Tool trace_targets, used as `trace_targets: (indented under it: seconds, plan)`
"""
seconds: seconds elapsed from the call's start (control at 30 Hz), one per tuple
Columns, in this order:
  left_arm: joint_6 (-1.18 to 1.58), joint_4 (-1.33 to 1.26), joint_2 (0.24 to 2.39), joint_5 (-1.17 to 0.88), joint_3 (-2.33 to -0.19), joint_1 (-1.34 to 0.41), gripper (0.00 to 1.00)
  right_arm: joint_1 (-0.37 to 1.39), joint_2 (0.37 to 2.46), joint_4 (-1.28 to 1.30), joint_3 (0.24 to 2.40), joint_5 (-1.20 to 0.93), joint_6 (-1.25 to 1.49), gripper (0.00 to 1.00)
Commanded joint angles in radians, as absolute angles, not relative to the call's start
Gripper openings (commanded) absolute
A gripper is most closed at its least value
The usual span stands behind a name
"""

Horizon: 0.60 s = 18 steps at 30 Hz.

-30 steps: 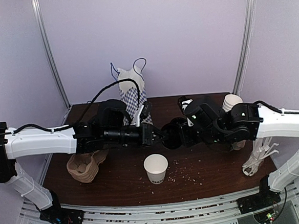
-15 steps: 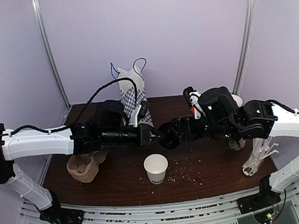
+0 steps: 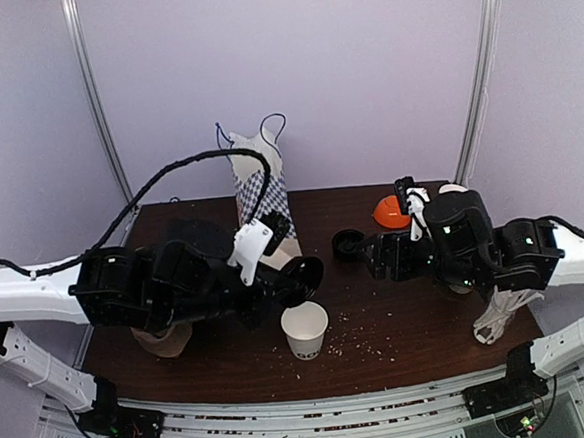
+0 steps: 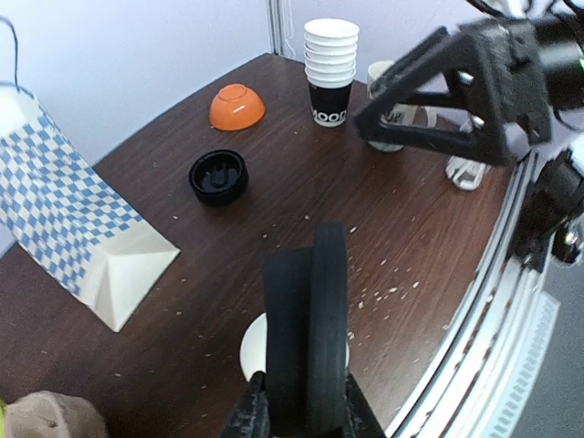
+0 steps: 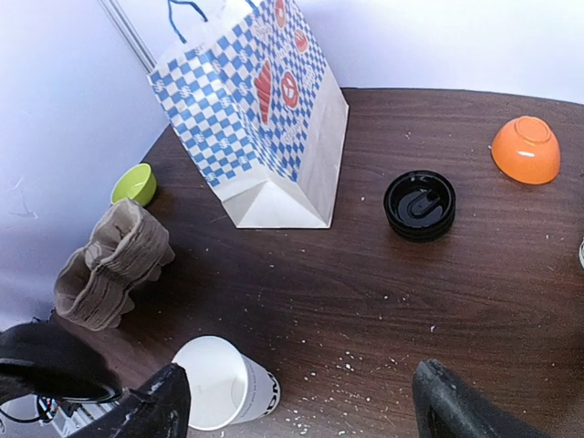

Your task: Pack the takeout coffee

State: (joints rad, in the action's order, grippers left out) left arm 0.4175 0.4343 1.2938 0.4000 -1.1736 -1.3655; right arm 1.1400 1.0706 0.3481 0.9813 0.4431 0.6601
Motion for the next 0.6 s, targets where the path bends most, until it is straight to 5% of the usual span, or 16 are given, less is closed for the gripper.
trace_targets:
  seconds: [0.0,0.4,0.57]
  plan:
    - [0.256,0.579,1.359,0.8,-1.206,-1.496,0.0,1.131,1.056,0.274,0.893,0.486,0.726,0.86]
    - [-0.095,0.399,1.413,1.085,-1.109,-1.572,0.0,1.13,1.017,0.184,0.783,0.448,0.792,0.89]
    - [-0.265,0.211,1.394,1.148,-0.986,-1.595,0.0,1.061,1.007,0.123,0.782,0.182,0.798,0.88]
